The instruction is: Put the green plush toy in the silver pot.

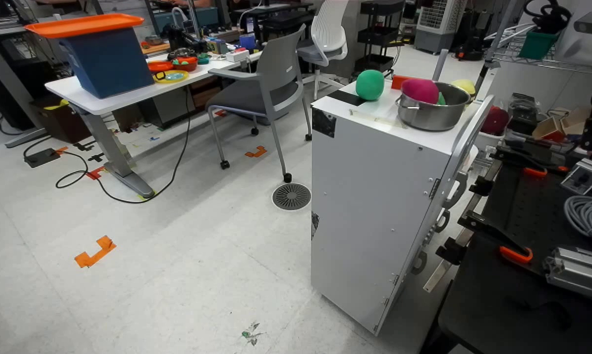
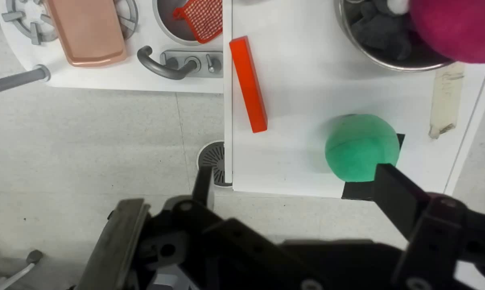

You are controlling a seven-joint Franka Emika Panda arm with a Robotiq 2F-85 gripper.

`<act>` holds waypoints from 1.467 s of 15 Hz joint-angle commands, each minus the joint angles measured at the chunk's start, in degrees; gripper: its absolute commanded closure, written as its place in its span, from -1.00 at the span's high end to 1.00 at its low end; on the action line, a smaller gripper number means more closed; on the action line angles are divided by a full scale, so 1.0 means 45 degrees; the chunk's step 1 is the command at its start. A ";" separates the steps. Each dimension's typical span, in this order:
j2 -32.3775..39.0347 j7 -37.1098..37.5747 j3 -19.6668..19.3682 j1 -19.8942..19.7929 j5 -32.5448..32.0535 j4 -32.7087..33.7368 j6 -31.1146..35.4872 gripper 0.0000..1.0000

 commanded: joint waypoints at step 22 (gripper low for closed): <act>0.1255 0.0533 -0.0119 0.0414 -0.0807 0.1225 0.0135 1.00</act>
